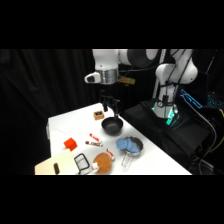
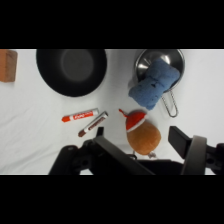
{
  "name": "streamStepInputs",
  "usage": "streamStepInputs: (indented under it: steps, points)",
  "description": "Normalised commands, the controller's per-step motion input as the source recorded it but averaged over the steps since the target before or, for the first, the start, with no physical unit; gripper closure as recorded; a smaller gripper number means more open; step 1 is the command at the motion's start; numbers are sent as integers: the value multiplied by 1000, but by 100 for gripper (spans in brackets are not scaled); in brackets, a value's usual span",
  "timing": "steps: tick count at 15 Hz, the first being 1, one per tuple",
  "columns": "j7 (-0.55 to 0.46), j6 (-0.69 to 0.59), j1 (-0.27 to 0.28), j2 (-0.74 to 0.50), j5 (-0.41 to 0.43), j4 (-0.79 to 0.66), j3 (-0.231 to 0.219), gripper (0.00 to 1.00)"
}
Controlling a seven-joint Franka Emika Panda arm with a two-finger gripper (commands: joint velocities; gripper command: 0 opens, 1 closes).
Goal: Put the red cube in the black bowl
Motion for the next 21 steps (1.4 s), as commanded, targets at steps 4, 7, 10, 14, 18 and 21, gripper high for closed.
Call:
streamStepInputs:
  steps: [4, 7, 10, 14, 18, 21]
  points:
    - [-47, 21, -27, 86, 1, 102, 4, 0]
    - [-152, 48, -64, 246, -26, 303, -29, 0]
    - [-241, 44, -88, 375, -31, 458, -45, 0]
    - [-337, -20, -111, 458, 11, 605, -24, 0]
    - [-380, -150, -130, 456, 70, 718, 21, 0]
    - [-349, -245, -113, 424, 50, 731, 61, 0]
